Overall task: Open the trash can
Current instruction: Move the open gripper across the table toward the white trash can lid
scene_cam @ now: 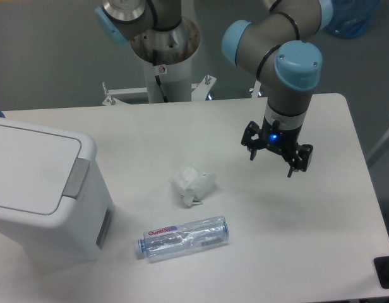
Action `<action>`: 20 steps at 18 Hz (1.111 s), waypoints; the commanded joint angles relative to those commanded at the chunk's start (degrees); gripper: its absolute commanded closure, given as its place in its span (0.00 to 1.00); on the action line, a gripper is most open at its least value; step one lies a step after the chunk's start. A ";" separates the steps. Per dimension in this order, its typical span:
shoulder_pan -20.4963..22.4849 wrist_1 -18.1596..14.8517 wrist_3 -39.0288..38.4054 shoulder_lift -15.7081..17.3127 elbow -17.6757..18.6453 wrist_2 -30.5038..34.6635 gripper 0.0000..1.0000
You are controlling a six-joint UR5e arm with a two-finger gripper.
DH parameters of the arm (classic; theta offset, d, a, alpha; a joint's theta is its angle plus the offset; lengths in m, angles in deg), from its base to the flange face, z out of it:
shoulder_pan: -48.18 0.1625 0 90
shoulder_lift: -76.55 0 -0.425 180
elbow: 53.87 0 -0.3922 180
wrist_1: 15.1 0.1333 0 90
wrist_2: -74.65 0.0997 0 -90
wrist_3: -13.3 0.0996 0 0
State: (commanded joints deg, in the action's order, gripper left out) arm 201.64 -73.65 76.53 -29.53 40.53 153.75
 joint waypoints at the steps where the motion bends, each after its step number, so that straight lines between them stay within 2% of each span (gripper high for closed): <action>1: 0.00 0.71 -3.78 0.09 0.00 -0.27 0.00; 5: 0.08 0.89 -11.36 0.88 -1.85 -5.17 0.00; 9: 0.00 0.63 -16.46 2.20 -1.85 -10.20 0.00; 13: -0.26 1.33 -26.03 3.07 -2.28 -14.15 0.00; 17: -5.26 1.16 -28.34 4.13 -3.34 -15.73 0.00; 20: -6.76 1.25 -32.36 5.71 -4.57 -19.68 0.00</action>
State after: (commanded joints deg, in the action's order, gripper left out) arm 194.88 -72.41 44.17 -23.82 35.96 134.07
